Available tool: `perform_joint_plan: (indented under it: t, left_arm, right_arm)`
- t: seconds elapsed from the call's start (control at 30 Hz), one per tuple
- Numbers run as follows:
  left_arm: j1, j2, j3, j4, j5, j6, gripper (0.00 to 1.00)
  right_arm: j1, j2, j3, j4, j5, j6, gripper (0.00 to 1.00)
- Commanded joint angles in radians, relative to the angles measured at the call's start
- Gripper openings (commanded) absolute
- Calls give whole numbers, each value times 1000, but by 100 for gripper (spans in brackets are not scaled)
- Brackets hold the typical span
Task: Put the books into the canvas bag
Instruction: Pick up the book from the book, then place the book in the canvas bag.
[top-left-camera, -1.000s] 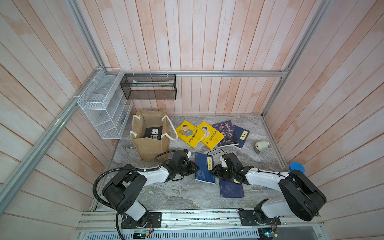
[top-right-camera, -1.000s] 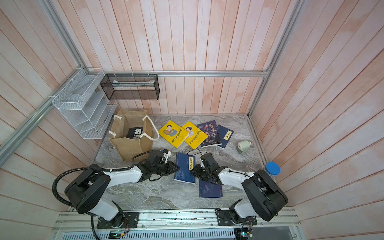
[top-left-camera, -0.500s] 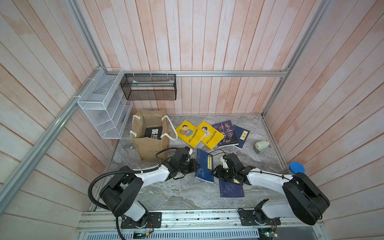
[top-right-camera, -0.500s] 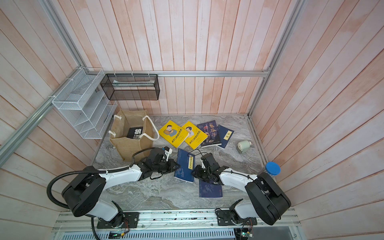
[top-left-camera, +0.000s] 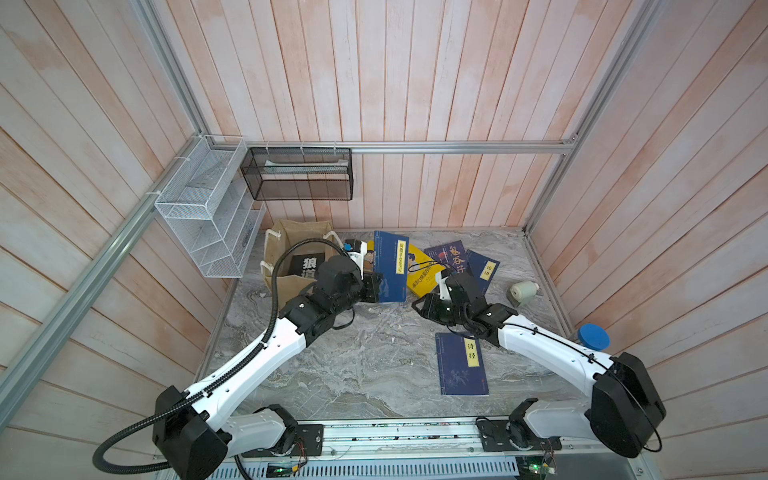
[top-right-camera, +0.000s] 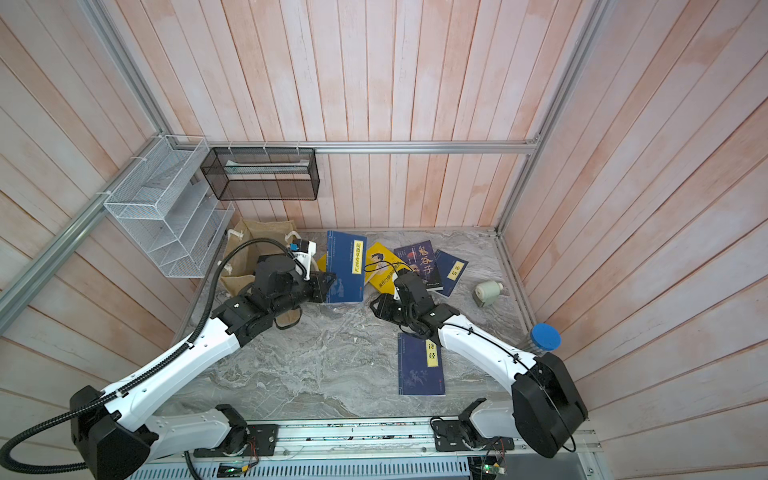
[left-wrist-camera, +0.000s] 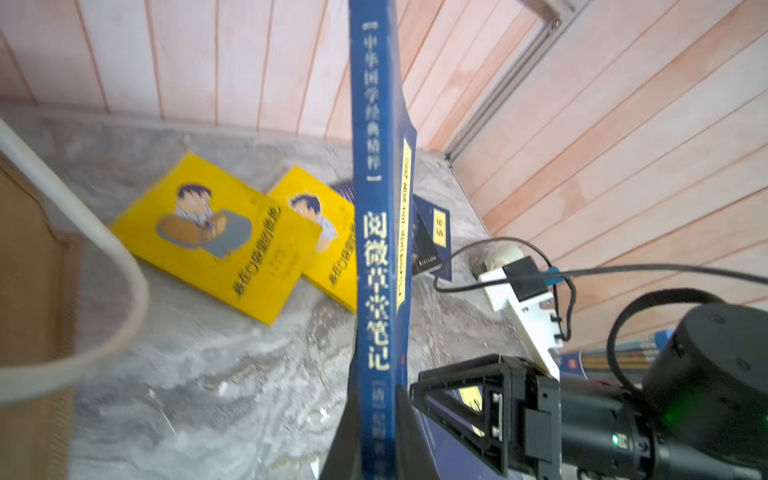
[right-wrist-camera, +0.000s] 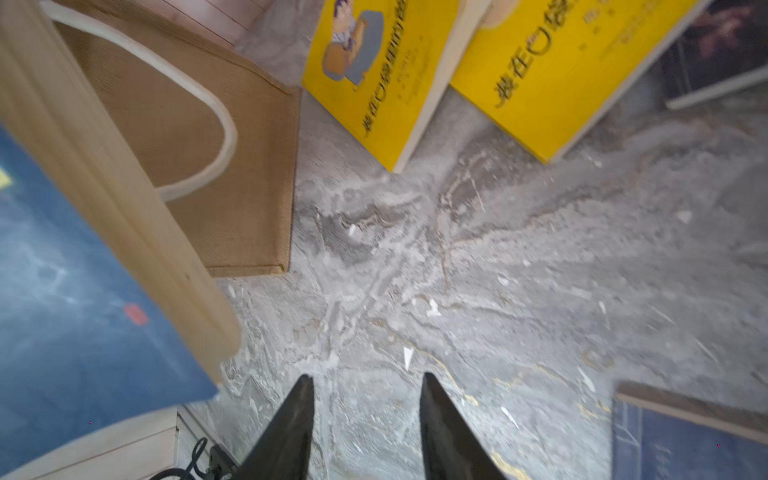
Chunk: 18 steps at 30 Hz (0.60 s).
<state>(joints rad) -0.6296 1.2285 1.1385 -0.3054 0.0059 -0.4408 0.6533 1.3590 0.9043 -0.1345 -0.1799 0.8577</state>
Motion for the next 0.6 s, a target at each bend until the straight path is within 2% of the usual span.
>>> perform_joint_plan:
  t: [0.0, 0.17, 0.3, 0.57]
  left_arm:
    - [44, -12, 102, 3, -101, 177, 0]
    - [136, -9, 215, -4, -125, 275, 0]
    - [228, -9, 260, 2, -119, 298, 0]
    - [409, 2, 306, -28, -83, 323, 0]
  right_arm:
    - [19, 76, 113, -4, 54, -33, 43]
    - [52, 186, 299, 36, 80, -79, 43]
    - [71, 261, 440, 54, 100, -110, 43]
    - [127, 394, 585, 168, 116, -88, 43]
